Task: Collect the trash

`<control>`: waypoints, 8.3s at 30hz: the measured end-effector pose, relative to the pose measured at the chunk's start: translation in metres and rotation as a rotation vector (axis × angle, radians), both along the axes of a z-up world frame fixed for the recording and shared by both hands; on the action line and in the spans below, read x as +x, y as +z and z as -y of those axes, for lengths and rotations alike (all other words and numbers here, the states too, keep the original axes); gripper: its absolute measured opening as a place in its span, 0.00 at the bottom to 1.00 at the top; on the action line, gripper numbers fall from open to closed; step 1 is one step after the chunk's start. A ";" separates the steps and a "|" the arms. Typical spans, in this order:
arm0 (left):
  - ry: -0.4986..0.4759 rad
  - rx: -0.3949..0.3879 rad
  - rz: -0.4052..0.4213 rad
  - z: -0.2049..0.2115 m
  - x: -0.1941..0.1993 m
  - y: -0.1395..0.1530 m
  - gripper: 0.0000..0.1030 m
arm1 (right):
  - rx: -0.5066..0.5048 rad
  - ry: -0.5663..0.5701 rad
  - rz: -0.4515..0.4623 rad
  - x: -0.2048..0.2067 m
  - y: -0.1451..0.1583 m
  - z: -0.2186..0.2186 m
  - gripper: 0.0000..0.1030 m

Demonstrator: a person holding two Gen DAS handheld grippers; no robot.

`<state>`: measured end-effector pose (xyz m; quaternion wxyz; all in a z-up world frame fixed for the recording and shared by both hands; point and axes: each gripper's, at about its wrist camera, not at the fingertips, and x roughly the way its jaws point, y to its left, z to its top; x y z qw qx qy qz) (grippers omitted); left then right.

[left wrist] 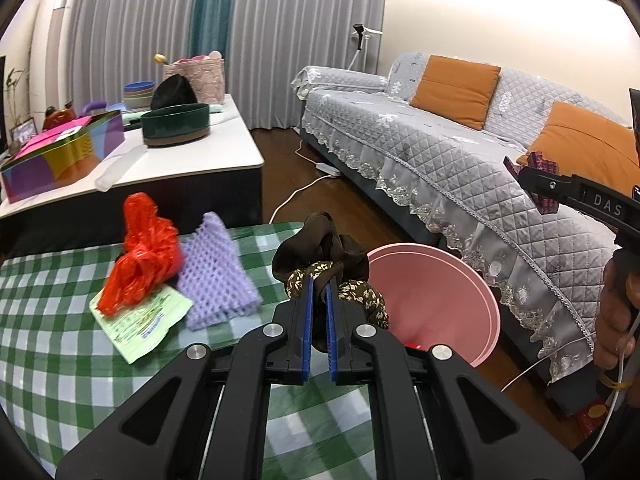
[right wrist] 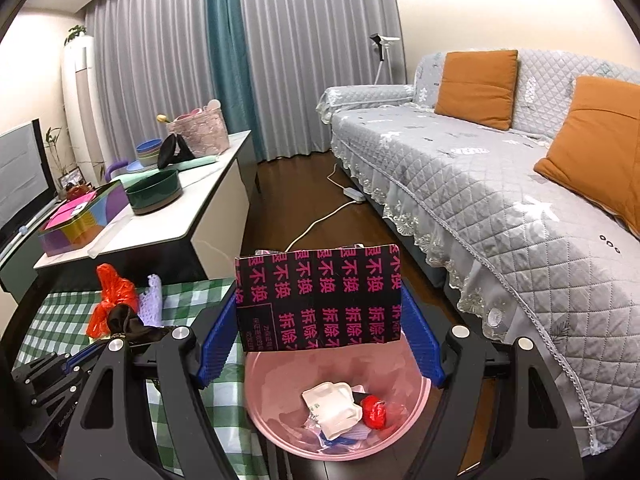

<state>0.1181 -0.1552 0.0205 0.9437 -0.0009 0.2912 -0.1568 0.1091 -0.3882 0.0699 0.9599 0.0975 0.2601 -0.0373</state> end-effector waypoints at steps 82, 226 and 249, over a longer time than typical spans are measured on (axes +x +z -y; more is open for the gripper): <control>0.200 0.019 -0.008 -0.132 0.021 -0.004 0.24 | 0.019 0.216 -0.034 0.061 -0.017 -0.129 0.59; 0.166 0.025 -0.032 -0.144 -0.047 -0.018 0.00 | -0.046 0.390 -0.111 0.014 -0.038 -0.165 0.10; 0.037 0.008 -0.194 -0.123 -0.042 -0.062 0.51 | -0.014 0.347 -0.090 -0.003 -0.026 -0.138 0.10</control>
